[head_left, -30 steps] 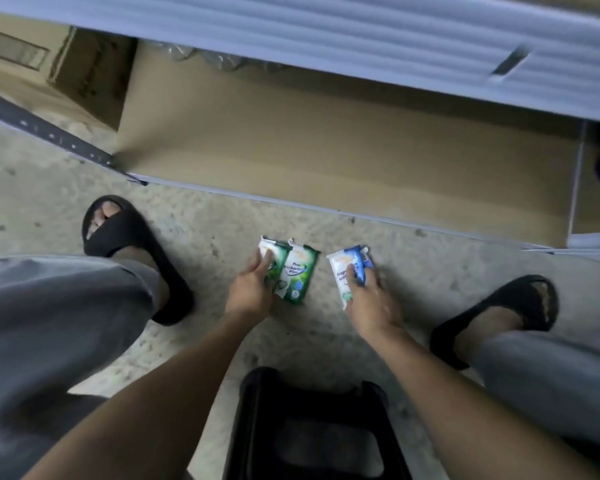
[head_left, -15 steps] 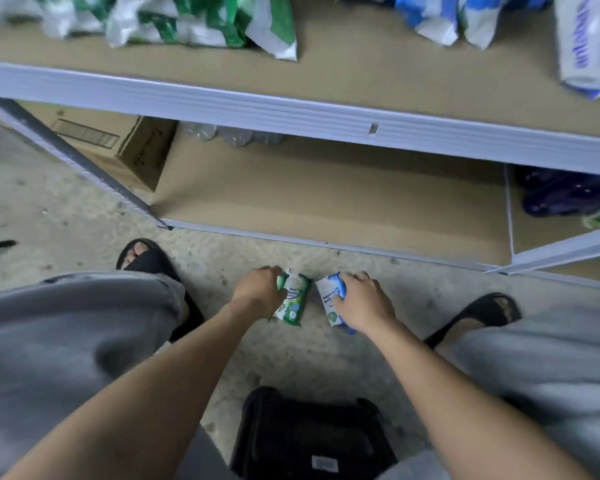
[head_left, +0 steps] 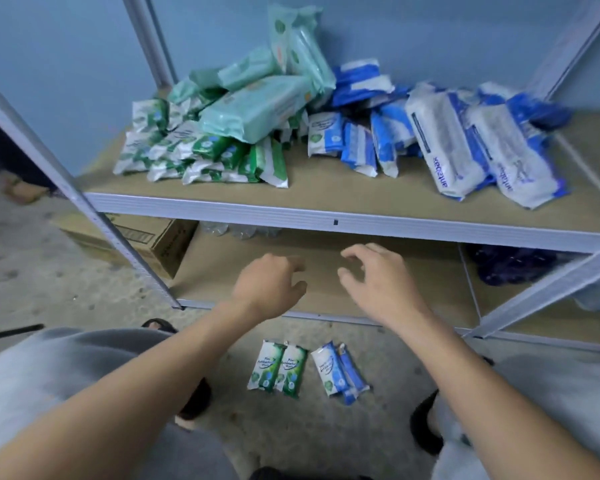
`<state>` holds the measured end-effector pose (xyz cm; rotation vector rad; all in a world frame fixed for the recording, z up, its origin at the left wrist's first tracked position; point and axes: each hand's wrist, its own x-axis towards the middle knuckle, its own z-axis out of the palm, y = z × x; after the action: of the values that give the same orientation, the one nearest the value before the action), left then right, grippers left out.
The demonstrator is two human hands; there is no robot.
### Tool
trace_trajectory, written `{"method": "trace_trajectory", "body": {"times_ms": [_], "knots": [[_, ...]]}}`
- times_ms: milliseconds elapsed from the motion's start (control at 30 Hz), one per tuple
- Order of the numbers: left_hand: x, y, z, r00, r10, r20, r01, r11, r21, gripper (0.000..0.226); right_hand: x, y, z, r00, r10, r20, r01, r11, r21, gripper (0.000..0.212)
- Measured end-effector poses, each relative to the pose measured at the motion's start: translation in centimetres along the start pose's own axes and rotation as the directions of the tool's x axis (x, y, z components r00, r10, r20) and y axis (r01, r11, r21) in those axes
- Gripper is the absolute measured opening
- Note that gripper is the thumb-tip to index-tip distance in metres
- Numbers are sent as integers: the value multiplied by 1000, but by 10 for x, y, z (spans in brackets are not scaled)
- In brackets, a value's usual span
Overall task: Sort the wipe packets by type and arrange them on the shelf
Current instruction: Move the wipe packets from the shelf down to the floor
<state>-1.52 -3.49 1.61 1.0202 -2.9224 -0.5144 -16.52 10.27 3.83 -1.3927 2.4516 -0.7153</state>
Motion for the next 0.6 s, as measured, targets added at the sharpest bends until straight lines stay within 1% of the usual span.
{"method": "trace_trajectory", "body": {"times_ms": [100, 167, 267, 400, 433, 500, 600], "knots": [[0, 20, -40, 987, 89, -132, -89, 996, 5, 36, 10, -12, -33, 988, -57, -142, 59, 998, 11, 24], [2, 26, -59, 962, 117, -247, -120, 993, 2, 34, 19, -16, -49, 977, -89, -191, 93, 996, 13, 21], [12, 24, -75, 899, 130, -418, -137, 991, 14, 26, 38, -13, -64, 963, -125, -237, 128, 992, -1, 21], [34, 4, -84, 809, 172, -561, -161, 984, 71, 21, 62, 3, -76, 939, -116, -323, 123, 992, 2, 25], [40, -1, -86, 791, 164, -589, -150, 986, 74, 22, 69, 7, -79, 931, -110, -349, 120, 993, 5, 26], [48, -9, -91, 770, 93, -631, -96, 995, 30, 25, 81, 13, -83, 911, -101, -400, 116, 993, 12, 29], [58, -17, -94, 767, -26, -641, -27, 997, -74, 29, 96, 19, -85, 892, -73, -447, 107, 993, 53, 35]]}}
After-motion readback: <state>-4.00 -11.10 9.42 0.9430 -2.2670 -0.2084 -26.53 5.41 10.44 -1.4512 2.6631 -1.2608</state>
